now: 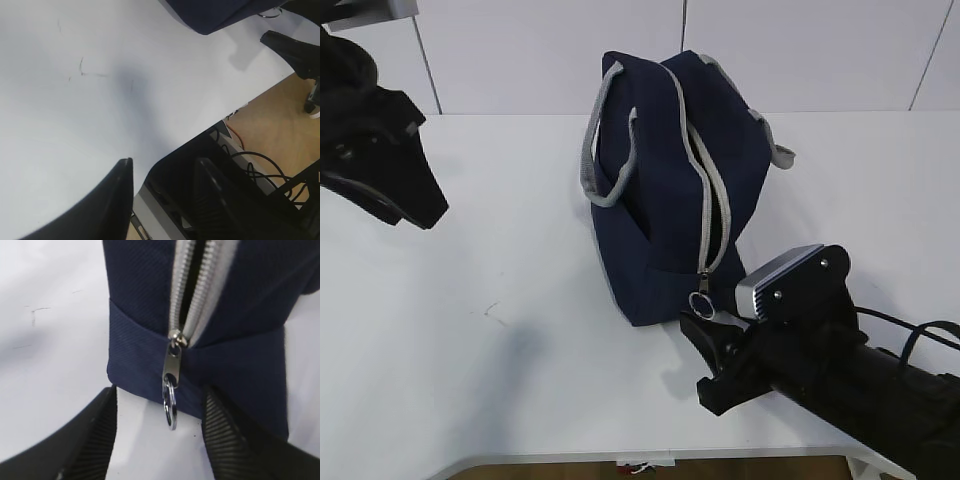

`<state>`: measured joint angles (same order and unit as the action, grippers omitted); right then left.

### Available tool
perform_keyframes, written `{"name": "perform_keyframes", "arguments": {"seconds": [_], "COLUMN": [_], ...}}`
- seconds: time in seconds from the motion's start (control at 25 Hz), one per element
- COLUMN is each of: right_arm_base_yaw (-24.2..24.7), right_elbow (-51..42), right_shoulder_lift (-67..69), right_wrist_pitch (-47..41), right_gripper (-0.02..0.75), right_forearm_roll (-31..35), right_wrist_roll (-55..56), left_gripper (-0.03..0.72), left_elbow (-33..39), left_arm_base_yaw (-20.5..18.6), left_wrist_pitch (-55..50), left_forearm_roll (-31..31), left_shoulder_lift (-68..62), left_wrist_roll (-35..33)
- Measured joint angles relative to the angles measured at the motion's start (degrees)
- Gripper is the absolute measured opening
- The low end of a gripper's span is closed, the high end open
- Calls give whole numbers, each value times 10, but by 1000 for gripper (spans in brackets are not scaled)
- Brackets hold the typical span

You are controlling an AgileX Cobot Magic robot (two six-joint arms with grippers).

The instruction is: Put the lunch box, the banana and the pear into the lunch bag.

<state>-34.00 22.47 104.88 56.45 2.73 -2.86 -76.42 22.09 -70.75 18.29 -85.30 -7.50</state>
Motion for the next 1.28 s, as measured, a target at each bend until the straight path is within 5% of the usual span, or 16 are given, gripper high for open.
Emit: {"name": "perform_keyframes", "arguments": {"seconds": [0.4,0.68,1.04,1.28], "right_arm_base_yaw": [0,0,0,0], "right_elbow": [24,26,26,26], "right_shoulder_lift": [0,1,1,1], "right_wrist_pitch": [-37,-81,-76,-76], "right_gripper": [429,302,232,64], "right_forearm_roll": [0,0,0,18], "right_wrist_roll": [4,16,33,56], "left_gripper": [272,269,255,253], "left_elbow": [0,0,0,0], "left_arm_base_yaw": [0,0,0,0], "left_wrist_pitch": [0,0,0,0], "left_forearm_roll": [0,0,0,0], "left_shoulder_lift": [0,0,0,0], "left_wrist_roll": [0,0,0,0]}}
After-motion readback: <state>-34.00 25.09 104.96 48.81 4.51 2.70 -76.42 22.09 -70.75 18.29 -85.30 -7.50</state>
